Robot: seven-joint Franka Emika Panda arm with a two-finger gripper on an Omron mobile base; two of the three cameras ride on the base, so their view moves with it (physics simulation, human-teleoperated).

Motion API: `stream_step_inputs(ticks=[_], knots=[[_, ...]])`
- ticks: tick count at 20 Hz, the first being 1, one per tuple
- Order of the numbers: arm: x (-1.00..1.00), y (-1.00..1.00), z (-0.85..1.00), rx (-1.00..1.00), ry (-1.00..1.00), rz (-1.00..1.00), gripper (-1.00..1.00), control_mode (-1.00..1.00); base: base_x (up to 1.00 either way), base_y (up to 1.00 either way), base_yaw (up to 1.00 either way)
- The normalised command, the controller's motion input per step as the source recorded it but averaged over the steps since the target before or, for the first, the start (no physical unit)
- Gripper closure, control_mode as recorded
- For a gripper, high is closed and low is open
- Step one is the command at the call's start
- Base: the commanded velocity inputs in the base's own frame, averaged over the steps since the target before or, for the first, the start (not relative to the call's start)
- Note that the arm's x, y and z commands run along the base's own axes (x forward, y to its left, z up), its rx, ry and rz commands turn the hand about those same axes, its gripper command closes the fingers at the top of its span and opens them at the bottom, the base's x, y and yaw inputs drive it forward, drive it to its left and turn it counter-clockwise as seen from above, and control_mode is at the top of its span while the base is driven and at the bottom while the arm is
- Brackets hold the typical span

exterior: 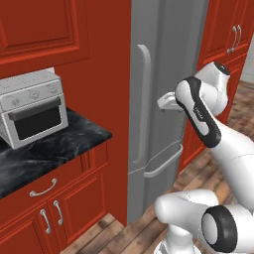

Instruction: Open the fridge, grab two sodas, and place both sodas inside the bowl with ice on the dining counter.

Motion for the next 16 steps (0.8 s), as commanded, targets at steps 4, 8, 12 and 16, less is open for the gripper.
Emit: stream_step_inputs(ticks=[4, 8, 12, 16], knots=[[0.0, -0.18, -0.22, 0.12, -0.37, 0.14, -1.0, -1.0, 0.0, 0.0, 0.0], [0.0, -0.05, -0.14, 0.0, -0.28, 0.07, -1.0, -1.0, 0.0, 0.0, 0.0], [0.05, -0.02, -0.15, 0.0, -0.18, 0.06, -1.0, -1.0, 0.0, 0.0, 0.0], [0.15, 0.01, -0.19, -0.01, -0.21, 0.05, -1.0, -1.0, 0.0, 0.0, 0.0]])
